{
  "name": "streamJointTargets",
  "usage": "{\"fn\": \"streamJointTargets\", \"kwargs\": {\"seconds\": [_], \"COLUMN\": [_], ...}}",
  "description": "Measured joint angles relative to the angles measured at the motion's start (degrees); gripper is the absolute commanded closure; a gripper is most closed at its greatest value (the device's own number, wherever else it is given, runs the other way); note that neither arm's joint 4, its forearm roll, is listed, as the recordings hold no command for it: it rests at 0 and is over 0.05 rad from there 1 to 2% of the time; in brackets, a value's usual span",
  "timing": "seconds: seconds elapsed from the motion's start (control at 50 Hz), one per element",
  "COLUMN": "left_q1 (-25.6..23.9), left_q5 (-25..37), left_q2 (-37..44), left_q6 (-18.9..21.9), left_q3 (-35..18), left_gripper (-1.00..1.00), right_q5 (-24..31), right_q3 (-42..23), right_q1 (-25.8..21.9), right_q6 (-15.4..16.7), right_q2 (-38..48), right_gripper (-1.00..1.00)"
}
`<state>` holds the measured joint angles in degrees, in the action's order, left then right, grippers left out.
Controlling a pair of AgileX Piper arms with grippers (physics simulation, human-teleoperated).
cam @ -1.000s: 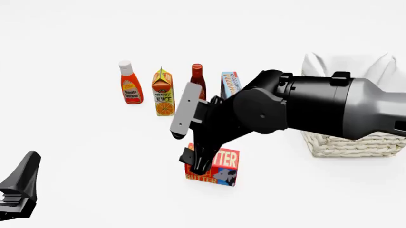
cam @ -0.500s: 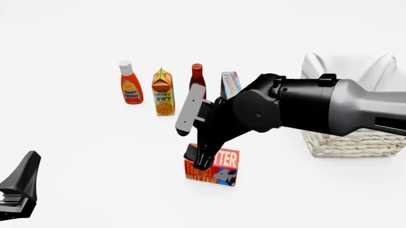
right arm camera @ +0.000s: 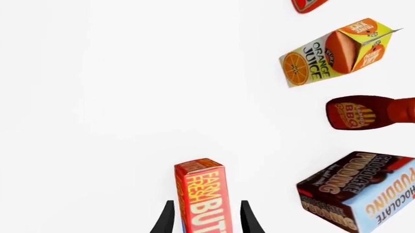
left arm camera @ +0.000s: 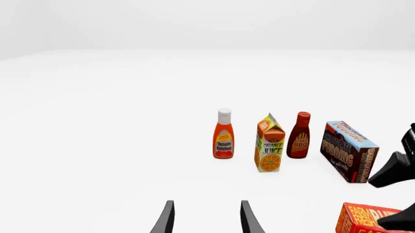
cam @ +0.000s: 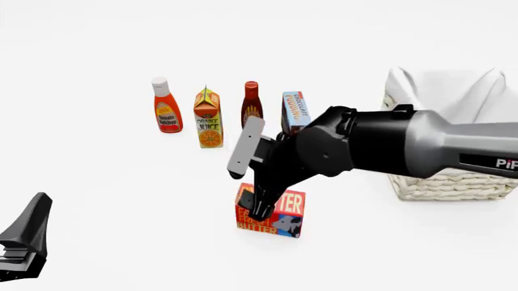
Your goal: Pick the butter and place it in the basket.
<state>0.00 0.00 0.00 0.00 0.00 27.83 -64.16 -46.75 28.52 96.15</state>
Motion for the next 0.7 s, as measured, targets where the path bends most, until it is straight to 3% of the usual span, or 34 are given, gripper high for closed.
{"fn": "streamJointTargets", "kwargs": {"seconds": [0.7], "left_q1": [0.0], "left_q5": [0.0], "left_q2": [0.0], "left_q6": [0.0], "left_q3": [0.0], "left_gripper": [-1.0], "right_q5": [-3.7], "right_q3": [2.0], "right_q1": [0.7], "right_q6": [-1.0], "right_q2": [2.4], "right_gripper": [-1.0]}}
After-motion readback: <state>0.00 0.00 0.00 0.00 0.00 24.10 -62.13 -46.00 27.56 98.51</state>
